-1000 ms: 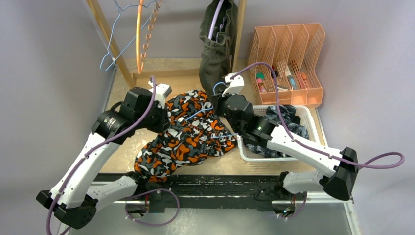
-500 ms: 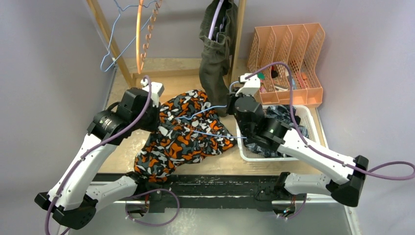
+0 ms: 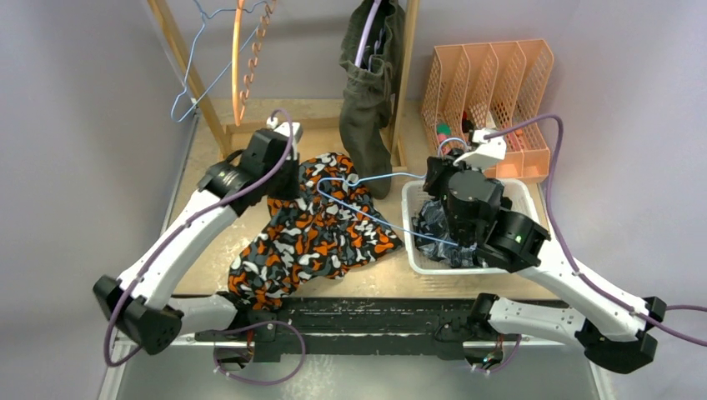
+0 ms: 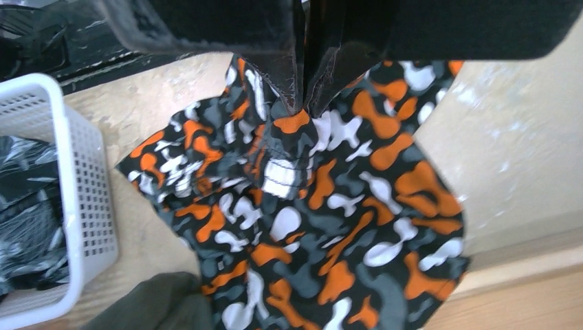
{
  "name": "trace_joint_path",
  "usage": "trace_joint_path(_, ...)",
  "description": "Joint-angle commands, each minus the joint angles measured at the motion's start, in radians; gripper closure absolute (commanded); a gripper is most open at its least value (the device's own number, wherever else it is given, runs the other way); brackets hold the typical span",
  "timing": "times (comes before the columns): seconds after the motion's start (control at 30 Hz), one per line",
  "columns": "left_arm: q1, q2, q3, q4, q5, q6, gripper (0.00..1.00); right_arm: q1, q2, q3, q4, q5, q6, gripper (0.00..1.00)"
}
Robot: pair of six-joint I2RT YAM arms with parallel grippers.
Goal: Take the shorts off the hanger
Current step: Remove the shorts from the clothes rod, then place the hanger on the clothes rod.
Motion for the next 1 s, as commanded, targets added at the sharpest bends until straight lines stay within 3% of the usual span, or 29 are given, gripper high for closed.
trace_joint_path(0.0,0.002,0.092,0.024,0.256,0.147,-0.045,1.0,0.004,-0.018,-0.005,-0.025,0.033,0.067,1.0)
trace_joint_path(0.1,0.001,0.155,0.035,0.317,0.28,-0.045,0.97,0.004,-0.037,-0.019,-0.081,-0.031,0.146,1.0)
trace_joint_path(0.17,0.0,0.187,0.028,0.346,0.366,-0.066,0.89,0.004,-0.086,-0.076,-0.008,-0.046,0.136,1.0)
trace_joint_path(0.27,0.001,0.131,-0.005,0.314,0.231,-0.104,0.59,0.004,-0.178,-0.165,0.11,-0.086,0.09,1.0)
trace_joint_path(0.37,0.004,-0.002,-0.057,0.295,0.044,-0.125,0.37,0.003,-0.191,-0.177,0.093,-0.093,0.082,1.0)
trace_joint_path(0.5,0.006,-0.114,-0.042,0.181,-0.109,-0.114,0.29,0.004,-0.18,-0.186,0.157,-0.22,-0.086,1.0)
trace_joint_path(0.6,0.006,-0.163,0.035,0.099,-0.09,-0.102,0.28,0.003,-0.202,-0.248,0.294,-0.416,-0.222,1.0)
trace_joint_path(0.73,0.006,-0.283,0.053,0.108,-0.106,-0.095,0.27,0.004,-0.182,-0.26,0.325,-0.484,-0.24,1.0)
trace_joint_path(0.8,0.006,-0.315,0.049,0.126,0.013,-0.046,0.25,0.004,-0.157,-0.247,0.319,-0.495,-0.251,1.0)
trace_joint_path(0.97,0.006,-0.286,-0.008,0.123,0.475,0.003,0.24,0.004,-0.099,-0.195,0.329,-0.507,-0.312,1.0)
